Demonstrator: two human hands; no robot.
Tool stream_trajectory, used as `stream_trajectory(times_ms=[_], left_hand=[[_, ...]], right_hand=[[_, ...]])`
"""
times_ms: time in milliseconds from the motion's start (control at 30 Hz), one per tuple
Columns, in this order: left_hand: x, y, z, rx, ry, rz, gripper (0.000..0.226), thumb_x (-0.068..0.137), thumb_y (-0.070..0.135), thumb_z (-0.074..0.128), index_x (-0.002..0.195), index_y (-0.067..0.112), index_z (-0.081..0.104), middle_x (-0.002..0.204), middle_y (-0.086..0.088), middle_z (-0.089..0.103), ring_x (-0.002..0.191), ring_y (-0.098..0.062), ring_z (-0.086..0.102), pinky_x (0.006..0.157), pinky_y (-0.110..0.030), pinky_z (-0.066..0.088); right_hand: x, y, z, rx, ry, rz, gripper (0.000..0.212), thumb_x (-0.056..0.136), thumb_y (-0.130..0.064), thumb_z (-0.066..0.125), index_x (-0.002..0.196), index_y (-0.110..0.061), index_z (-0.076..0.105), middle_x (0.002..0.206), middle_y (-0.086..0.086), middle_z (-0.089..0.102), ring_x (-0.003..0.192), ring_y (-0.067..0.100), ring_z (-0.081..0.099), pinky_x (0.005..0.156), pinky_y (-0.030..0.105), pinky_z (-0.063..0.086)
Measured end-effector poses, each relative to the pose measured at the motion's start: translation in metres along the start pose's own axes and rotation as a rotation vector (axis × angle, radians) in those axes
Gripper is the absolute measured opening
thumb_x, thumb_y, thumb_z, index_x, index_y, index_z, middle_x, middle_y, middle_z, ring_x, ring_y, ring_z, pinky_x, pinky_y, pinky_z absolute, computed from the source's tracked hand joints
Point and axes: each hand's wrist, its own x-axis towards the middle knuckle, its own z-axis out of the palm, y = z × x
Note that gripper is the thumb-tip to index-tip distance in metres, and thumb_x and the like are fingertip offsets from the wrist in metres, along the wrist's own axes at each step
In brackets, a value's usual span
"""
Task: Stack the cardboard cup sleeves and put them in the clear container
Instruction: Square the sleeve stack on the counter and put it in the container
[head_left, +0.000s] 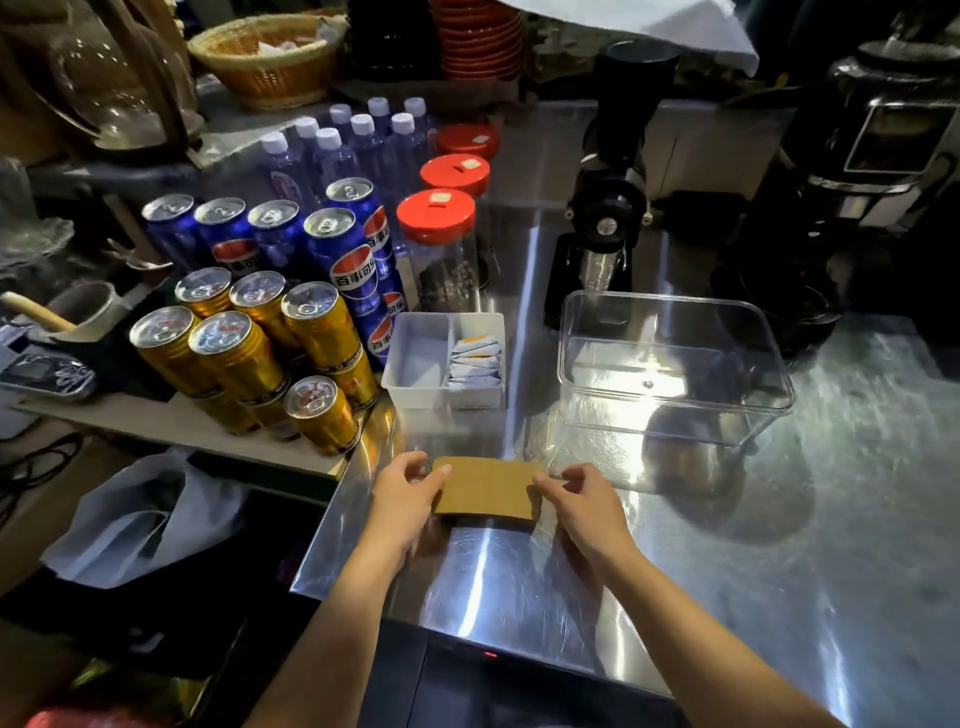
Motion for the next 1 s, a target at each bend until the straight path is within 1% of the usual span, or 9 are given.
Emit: stream_trajectory(times_ms=[100,200,367,500,567,733,833,933,1000], left_hand=[[0.005,0.001,0.002,0.008,-0.123,-0.12,0.06,0.077,0.034,0.071,0.125,0.008,0.046,0.117,-0.009,0.055,0.102,-0.021,0.053,0.085,-0.032,0.045],[0.006,0.002,0.007,-0.006,-0.235,-0.18,0.052,0.073,0.024,0.075,0.116,0.005,0.053,0.109,-0.01,0.063,0.095,-0.022,0.06,0.082,-0.035,0.051],[0.008,0.008,0.018,-0.143,-0.34,-0.253,0.038,0.069,0.003,0.076,0.105,0.001,0.063,0.094,-0.015,0.071,0.087,-0.028,0.068,0.076,-0.036,0.055],[0.001,0.018,0.045,-0.167,-0.453,-0.194,0.03,0.066,0.0,0.077,0.094,0.008,0.067,0.079,-0.008,0.074,0.066,-0.018,0.071,0.052,-0.026,0.054],[-0.005,0.025,0.066,-0.176,-0.491,-0.134,0.032,0.064,-0.001,0.077,0.093,0.01,0.068,0.075,-0.005,0.073,0.062,-0.017,0.07,0.049,-0.026,0.053],[-0.016,0.043,0.115,-0.109,-0.582,0.059,0.04,0.065,-0.003,0.077,0.097,0.014,0.063,0.085,0.0,0.072,0.075,-0.01,0.067,0.062,-0.018,0.053],[-0.022,0.049,0.136,-0.077,-0.597,0.163,0.041,0.063,-0.006,0.077,0.097,0.011,0.062,0.088,-0.007,0.071,0.073,-0.009,0.068,0.062,-0.016,0.053],[-0.027,0.053,0.147,-0.04,-0.584,0.242,0.041,0.063,-0.007,0.076,0.097,0.009,0.061,0.102,-0.016,0.066,0.091,-0.024,0.066,0.08,-0.03,0.056],[-0.031,0.052,0.152,-0.001,-0.588,0.277,0.043,0.064,-0.006,0.076,0.101,0.006,0.058,0.111,-0.024,0.059,0.101,-0.033,0.061,0.092,-0.044,0.051]], right_hand=[[0.002,-0.004,0.001,-0.056,-0.034,0.067,0.05,0.074,-0.044,0.069,0.106,-0.009,0.052,0.095,0.002,0.057,0.088,0.02,0.055,0.068,0.03,0.038],[0.003,-0.012,0.005,-0.053,-0.105,0.113,0.047,0.068,-0.04,0.075,0.095,-0.007,0.056,0.087,0.003,0.062,0.078,0.017,0.058,0.056,0.027,0.039],[0.004,-0.014,-0.009,0.24,-0.208,0.16,0.012,0.068,-0.005,0.077,0.073,-0.004,0.066,0.055,-0.003,0.067,0.041,0.004,0.062,0.037,0.011,0.042],[0.001,-0.004,-0.051,0.349,-0.189,0.127,0.015,0.067,0.007,0.073,0.078,-0.002,0.068,0.056,-0.004,0.071,0.049,0.006,0.067,0.044,0.012,0.048],[-0.001,0.002,-0.075,0.369,-0.148,0.093,0.02,0.067,0.01,0.072,0.085,0.002,0.067,0.063,-0.001,0.071,0.052,0.006,0.067,0.046,0.012,0.049],[-0.007,0.027,-0.121,0.36,0.023,0.014,0.029,0.064,0.008,0.075,0.088,-0.004,0.064,0.082,0.01,0.069,0.065,0.014,0.066,0.058,0.019,0.053],[-0.011,0.043,-0.136,0.373,0.094,-0.021,0.033,0.064,0.009,0.075,0.084,-0.012,0.059,0.074,0.007,0.065,0.054,0.02,0.057,0.042,0.023,0.048],[-0.011,0.059,-0.145,0.356,0.131,-0.062,0.035,0.063,0.008,0.076,0.084,-0.013,0.057,0.071,0.004,0.063,0.054,0.017,0.055,0.044,0.024,0.046],[-0.009,0.069,-0.147,0.312,0.154,-0.09,0.036,0.062,0.007,0.076,0.082,-0.015,0.056,0.078,0.004,0.063,0.061,0.009,0.058,0.05,0.016,0.048]])
